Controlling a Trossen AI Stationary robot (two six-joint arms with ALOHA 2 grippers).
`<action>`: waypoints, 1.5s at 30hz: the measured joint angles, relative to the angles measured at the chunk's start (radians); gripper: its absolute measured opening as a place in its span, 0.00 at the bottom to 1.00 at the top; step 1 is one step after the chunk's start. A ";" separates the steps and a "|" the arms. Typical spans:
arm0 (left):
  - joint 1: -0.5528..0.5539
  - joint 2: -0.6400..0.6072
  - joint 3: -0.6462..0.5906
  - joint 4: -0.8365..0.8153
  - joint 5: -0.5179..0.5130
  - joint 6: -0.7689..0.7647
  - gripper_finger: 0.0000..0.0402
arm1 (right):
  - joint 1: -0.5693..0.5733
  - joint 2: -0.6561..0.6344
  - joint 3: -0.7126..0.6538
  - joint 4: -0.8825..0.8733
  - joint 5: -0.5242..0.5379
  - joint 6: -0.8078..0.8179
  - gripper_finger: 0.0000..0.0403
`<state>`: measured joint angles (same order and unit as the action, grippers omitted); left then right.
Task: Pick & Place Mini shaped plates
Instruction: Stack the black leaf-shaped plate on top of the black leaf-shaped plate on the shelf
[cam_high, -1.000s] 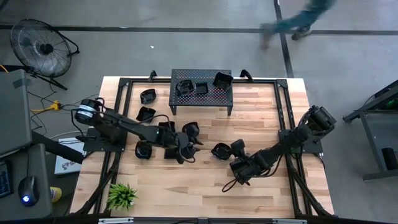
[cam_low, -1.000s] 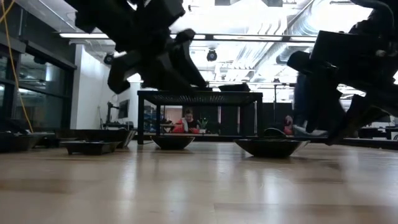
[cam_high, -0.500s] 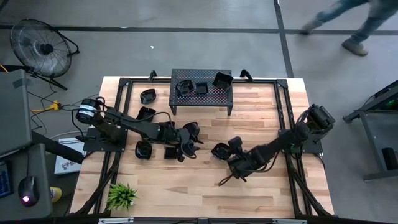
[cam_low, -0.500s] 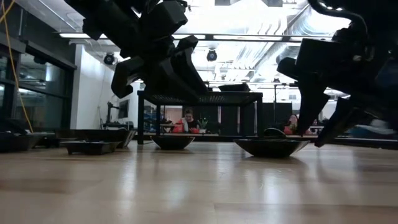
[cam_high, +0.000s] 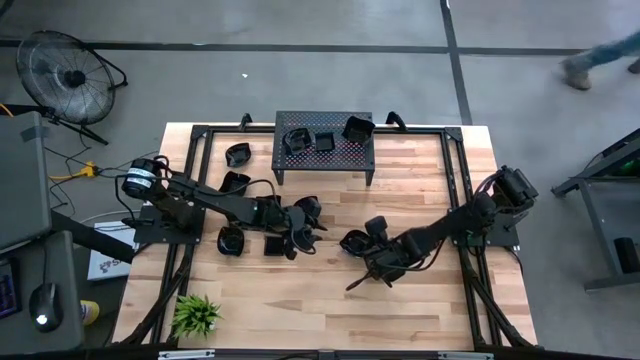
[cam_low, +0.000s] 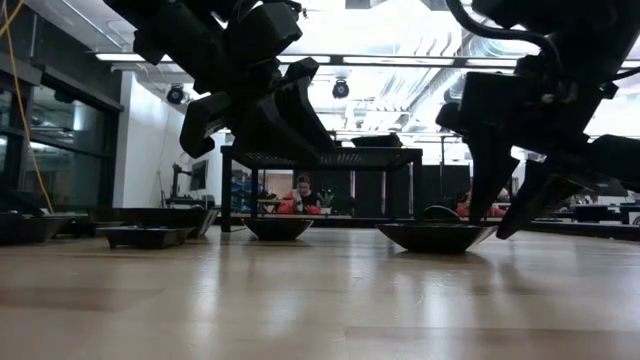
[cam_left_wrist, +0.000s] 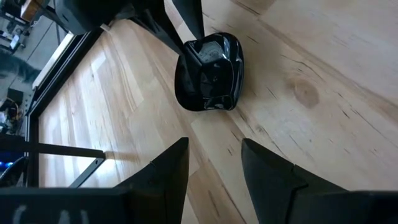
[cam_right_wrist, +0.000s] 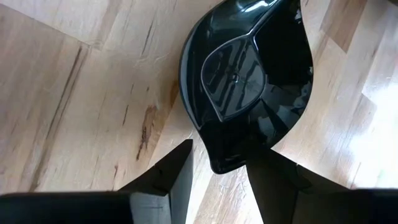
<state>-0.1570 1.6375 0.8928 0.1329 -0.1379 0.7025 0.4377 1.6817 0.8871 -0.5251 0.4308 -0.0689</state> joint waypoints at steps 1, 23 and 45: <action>0.000 0.000 0.000 0.000 0.000 0.000 0.36 | -0.002 0.000 0.000 0.000 -0.001 0.000 0.35; 0.000 0.000 0.000 -0.001 -0.001 0.000 0.36 | -0.006 0.000 0.000 0.000 -0.040 -0.003 0.01; 0.000 0.000 0.000 -0.003 -0.002 0.159 0.36 | -0.005 0.000 0.176 -0.161 -0.096 -0.107 0.00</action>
<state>-0.1574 1.6375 0.8928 0.1297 -0.1398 0.8619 0.4328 1.6817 1.0633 -0.6865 0.3346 -0.1757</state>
